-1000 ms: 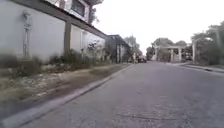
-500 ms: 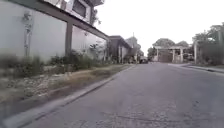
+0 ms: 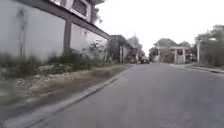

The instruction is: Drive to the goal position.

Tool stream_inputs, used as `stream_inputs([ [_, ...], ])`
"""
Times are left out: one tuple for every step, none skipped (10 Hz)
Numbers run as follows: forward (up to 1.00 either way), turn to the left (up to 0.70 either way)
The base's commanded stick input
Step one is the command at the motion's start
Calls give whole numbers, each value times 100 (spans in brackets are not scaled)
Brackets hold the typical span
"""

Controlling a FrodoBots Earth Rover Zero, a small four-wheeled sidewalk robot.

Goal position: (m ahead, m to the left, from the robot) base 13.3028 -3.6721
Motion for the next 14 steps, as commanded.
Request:
stream_inputs([
  [100,-19],
  [100,0],
  [100,0],
  [100,0],
  [100,0],
  [100,0],
  [100,0],
  [100,-16],
  [100,-40],
  [100,-40],
  [100,-40],
  [100,-40],
  [100,-40],
  [100,-40],
])
